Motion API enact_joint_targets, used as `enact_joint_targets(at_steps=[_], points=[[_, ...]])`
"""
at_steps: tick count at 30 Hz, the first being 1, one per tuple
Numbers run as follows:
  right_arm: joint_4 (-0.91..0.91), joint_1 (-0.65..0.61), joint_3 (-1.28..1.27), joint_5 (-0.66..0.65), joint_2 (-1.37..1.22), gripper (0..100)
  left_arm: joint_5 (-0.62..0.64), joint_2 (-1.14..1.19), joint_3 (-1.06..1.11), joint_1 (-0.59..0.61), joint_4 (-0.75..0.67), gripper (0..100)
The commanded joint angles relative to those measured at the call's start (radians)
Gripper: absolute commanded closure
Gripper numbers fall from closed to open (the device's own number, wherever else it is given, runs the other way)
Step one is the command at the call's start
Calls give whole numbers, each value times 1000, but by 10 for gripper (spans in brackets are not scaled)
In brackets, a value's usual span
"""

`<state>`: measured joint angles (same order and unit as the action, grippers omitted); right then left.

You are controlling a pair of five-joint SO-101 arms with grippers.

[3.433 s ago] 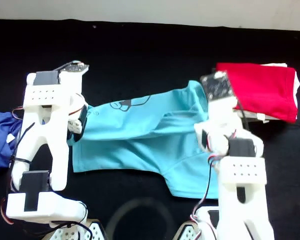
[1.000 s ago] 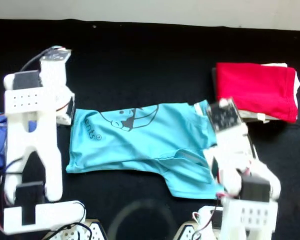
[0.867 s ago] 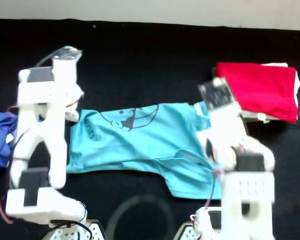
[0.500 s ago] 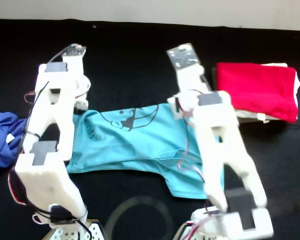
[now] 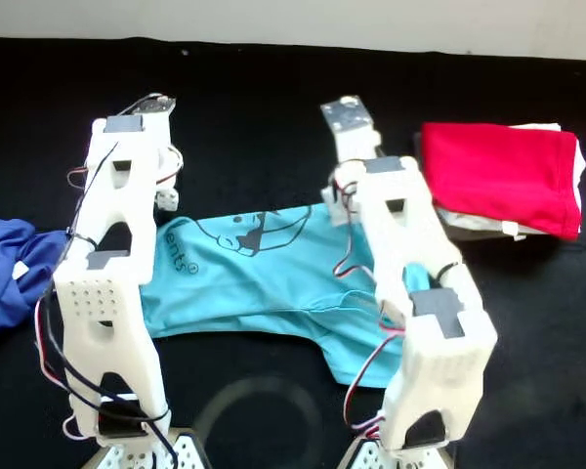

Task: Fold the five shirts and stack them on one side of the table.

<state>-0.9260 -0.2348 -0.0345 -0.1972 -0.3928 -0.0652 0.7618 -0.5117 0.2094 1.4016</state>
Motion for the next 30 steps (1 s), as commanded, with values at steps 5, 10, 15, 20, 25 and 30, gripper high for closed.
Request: enact_joint_targets(at_steps=[5,10,15,20,25,30], points=[[8,131,142,5,-59,992,0,47,-120,119,9,991],[-48,114,202,5,-58,992,2,44,-173,114,52,991],[-162,90,328,6,-56,992,3,1,-297,76,193,991],[-286,65,450,11,-54,992,3,-48,-366,21,336,991],[-363,48,530,12,-54,992,3,-93,-329,-7,351,991],[-397,24,536,9,-53,992,0,-76,-208,-15,292,991]])
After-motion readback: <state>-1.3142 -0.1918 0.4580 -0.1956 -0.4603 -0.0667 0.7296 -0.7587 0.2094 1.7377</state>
